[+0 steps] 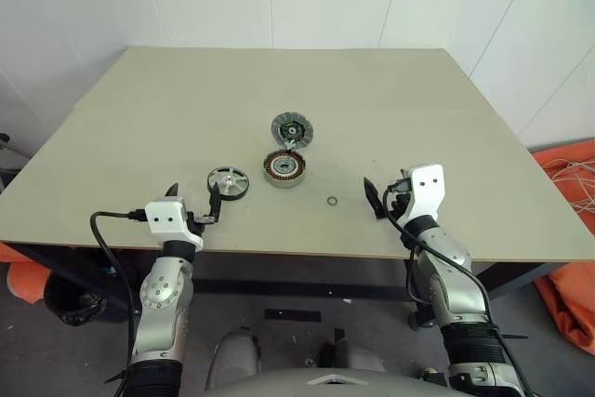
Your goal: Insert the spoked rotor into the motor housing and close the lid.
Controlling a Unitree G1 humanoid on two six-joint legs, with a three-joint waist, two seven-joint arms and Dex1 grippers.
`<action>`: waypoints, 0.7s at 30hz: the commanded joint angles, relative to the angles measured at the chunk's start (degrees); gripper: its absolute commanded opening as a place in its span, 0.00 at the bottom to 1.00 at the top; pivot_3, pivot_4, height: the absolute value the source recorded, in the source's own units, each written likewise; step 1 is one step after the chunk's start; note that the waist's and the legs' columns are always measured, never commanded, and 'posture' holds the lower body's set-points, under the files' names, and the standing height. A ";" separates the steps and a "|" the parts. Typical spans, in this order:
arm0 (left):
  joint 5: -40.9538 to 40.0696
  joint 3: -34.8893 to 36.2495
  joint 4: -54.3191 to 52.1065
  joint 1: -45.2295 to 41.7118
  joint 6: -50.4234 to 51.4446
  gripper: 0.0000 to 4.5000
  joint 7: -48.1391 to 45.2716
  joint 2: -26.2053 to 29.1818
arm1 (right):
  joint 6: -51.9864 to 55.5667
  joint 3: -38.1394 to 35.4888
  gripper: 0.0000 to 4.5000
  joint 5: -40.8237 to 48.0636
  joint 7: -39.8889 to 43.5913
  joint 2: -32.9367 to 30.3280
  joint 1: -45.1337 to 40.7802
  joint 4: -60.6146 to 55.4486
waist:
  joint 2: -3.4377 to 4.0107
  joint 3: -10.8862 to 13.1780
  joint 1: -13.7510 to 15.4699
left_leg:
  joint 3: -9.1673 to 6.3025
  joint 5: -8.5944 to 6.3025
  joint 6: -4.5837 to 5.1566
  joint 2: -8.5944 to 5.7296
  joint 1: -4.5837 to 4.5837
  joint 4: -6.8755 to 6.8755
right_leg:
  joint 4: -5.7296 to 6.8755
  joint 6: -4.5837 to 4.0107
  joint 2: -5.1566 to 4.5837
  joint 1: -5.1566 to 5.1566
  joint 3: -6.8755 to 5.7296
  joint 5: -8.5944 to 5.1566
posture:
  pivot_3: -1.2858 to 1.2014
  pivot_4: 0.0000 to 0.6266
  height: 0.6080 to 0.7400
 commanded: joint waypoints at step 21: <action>0.19 -0.64 -1.01 0.07 -1.20 1.00 -0.68 0.35 | 4.88 2.13 1.00 4.35 6.93 -1.84 0.52 -8.96 | 0.00 0.00 0.03 | 0.00 0.00 0.01 0.00 0.00 0.00 | 0.00 0.00 0.00 0.00 0.00 0.00 | 0.52 0.00 1.00</action>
